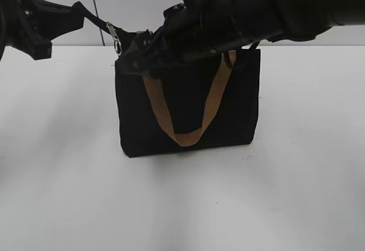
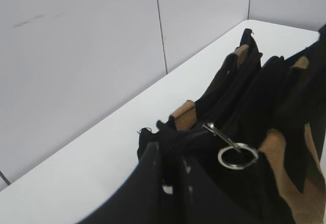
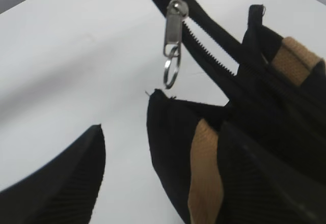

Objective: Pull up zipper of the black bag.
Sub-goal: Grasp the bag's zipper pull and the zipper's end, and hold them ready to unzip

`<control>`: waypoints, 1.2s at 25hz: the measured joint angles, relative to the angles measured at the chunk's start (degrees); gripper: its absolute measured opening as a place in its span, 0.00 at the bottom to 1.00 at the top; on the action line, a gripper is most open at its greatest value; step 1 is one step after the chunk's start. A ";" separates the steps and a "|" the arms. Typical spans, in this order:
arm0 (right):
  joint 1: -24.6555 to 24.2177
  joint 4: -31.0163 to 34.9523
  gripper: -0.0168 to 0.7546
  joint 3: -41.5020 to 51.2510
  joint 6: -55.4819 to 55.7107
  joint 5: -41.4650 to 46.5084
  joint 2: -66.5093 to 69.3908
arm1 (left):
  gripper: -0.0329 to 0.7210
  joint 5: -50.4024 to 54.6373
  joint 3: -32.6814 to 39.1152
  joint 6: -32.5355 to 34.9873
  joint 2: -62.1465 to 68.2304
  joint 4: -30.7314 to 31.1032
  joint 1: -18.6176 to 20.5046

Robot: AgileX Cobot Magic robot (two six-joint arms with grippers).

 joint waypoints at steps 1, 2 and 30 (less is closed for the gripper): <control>0.13 0.00 0.71 -0.69 0.00 -0.75 1.11 | 0.07 -0.07 0.00 0.00 0.00 0.00 0.00; 0.18 0.00 0.71 -1.58 0.00 -1.08 2.16 | 0.07 -0.12 0.00 0.00 0.00 0.00 0.00; 0.34 1.47 0.36 -9.33 5.15 -1.43 8.87 | 0.07 -0.23 0.00 0.00 0.00 0.00 0.00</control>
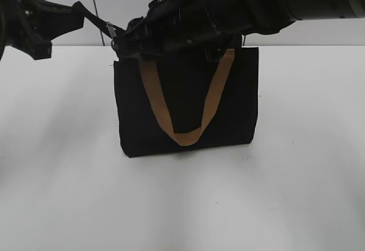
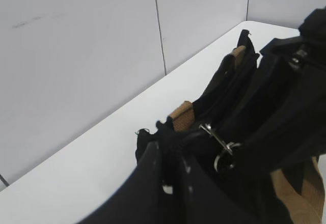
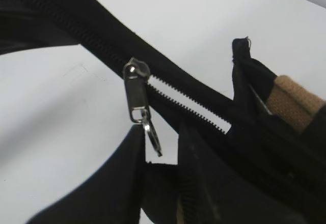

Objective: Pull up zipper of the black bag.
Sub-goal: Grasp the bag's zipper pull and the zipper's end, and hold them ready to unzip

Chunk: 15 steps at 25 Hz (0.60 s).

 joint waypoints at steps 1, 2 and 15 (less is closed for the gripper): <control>0.00 0.00 0.30 0.00 0.11 0.00 0.00 | 0.07 0.00 0.00 0.00 0.00 0.00 0.00; 0.00 0.00 0.24 0.00 0.19 0.00 0.00 | 0.07 0.00 0.00 0.00 0.00 0.00 0.00; 0.00 0.00 0.02 0.00 0.42 2.11 -1.78 | 0.07 0.07 0.00 0.00 0.00 -0.06 0.00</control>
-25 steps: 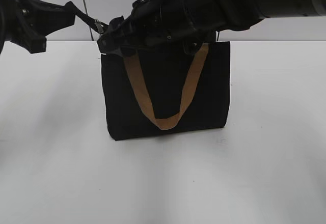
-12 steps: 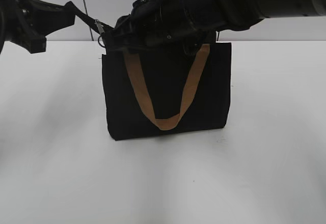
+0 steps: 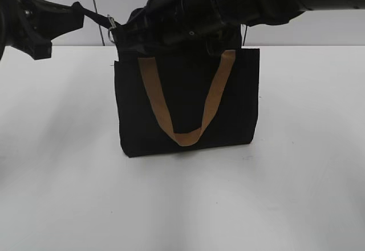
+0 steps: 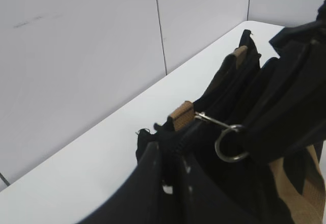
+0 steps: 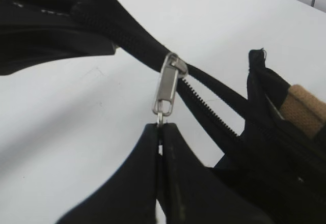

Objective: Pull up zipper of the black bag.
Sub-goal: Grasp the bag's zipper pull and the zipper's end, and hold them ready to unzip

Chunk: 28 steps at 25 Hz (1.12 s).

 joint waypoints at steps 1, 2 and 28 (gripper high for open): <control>0.00 0.00 0.02 0.00 0.00 0.07 -0.23 | 0.07 0.00 0.00 0.00 0.00 -0.05 0.00; 0.00 0.00 0.02 0.00 0.00 0.34 -0.41 | 0.07 0.00 0.00 0.00 0.00 -0.05 0.00; -8.56 -13.83 0.02 -0.06 16.95 10.64 -2.38 | 0.07 1.52 0.10 0.00 -0.58 0.20 -0.06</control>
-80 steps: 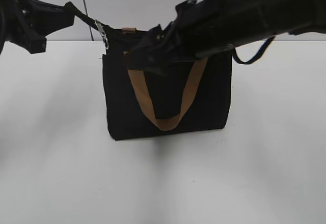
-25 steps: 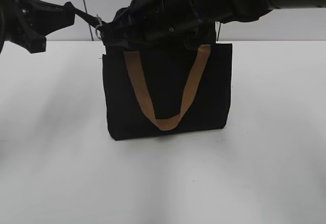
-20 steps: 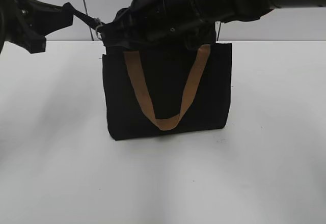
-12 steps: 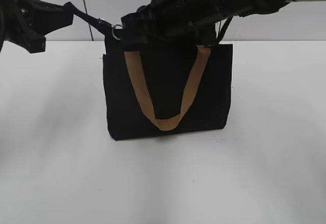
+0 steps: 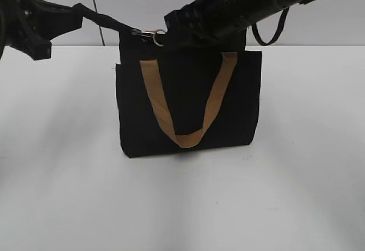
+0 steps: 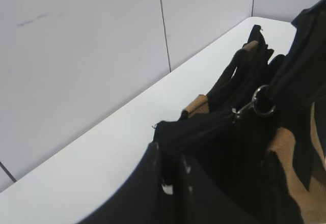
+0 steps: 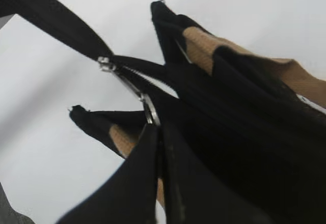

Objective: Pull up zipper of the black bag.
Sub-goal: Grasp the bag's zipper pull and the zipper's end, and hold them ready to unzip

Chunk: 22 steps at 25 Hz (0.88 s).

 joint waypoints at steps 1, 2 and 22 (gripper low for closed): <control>-0.54 -0.97 0.02 0.00 0.71 0.39 -0.43 | 0.07 -0.05 0.00 0.00 0.00 0.00 0.00; -1.00 -1.94 0.02 0.00 1.56 0.73 -0.78 | 0.07 -0.11 0.00 0.00 0.00 0.00 0.00; -4.35 -6.57 0.02 -0.23 5.86 2.92 -2.23 | 0.07 2.04 0.19 0.05 -3.42 -2.62 -0.39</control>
